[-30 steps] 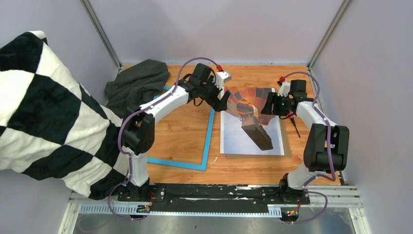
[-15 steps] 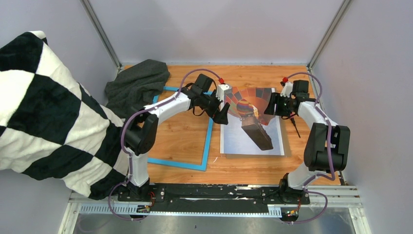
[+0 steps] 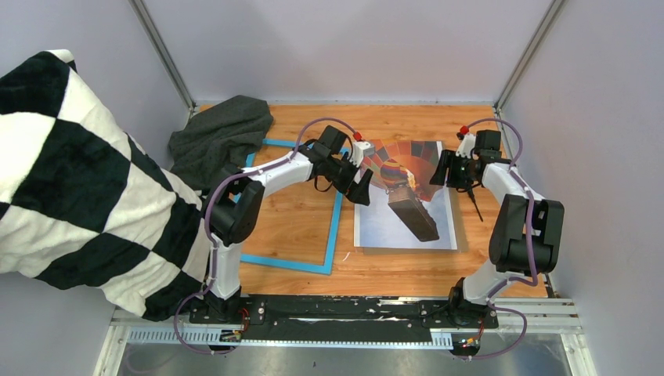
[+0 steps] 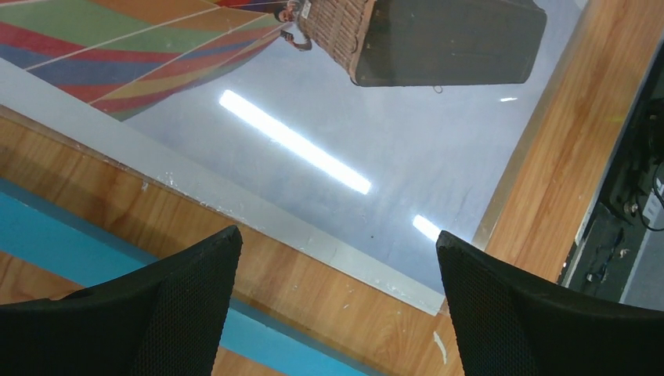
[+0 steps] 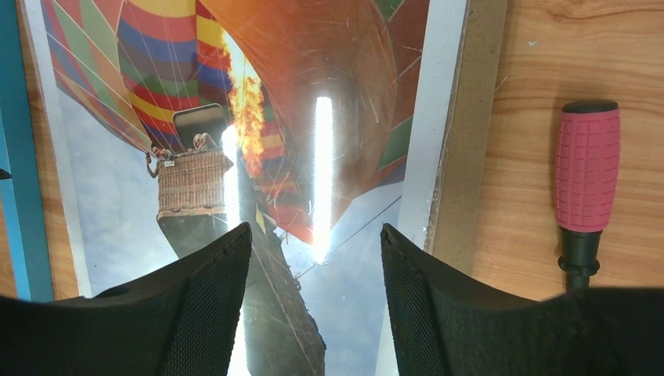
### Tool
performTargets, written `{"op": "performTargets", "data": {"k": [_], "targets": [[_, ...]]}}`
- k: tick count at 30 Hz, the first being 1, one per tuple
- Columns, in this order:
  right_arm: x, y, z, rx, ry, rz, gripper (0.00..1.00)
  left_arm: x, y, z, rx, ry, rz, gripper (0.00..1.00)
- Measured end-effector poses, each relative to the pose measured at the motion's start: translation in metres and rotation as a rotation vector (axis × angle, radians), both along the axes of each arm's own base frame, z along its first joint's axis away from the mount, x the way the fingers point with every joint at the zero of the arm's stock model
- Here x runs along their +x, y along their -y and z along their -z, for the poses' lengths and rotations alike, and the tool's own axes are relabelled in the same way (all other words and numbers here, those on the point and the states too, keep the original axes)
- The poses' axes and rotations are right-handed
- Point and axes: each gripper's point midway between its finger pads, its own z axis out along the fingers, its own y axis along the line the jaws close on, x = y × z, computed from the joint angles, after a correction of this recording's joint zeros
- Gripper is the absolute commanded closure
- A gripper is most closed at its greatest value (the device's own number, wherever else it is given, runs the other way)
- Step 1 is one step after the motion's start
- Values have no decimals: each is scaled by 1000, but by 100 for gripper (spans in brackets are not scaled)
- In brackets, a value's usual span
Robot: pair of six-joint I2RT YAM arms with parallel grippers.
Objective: Take the photo out of the frame
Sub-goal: Pick up the photo frame item from the photo frame.
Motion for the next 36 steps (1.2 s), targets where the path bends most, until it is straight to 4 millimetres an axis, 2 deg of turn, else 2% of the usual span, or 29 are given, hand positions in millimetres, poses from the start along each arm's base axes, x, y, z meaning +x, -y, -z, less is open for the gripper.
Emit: {"op": "performTargets", "data": {"k": [8, 15, 23, 36], "targets": [[0, 3, 2, -3, -5, 9, 37, 6, -2, 11, 34, -21, -59, 4], [-3, 7, 17, -15, -55, 23, 37, 6, -3, 20, 46, -42, -76, 0], [-5, 18, 22, -54, -75, 57, 37, 4, -3, 39, 66, -88, -86, 0], [-12, 27, 41, -84, -143, 81, 37, 1, 4, 38, 44, -108, -79, 1]]}}
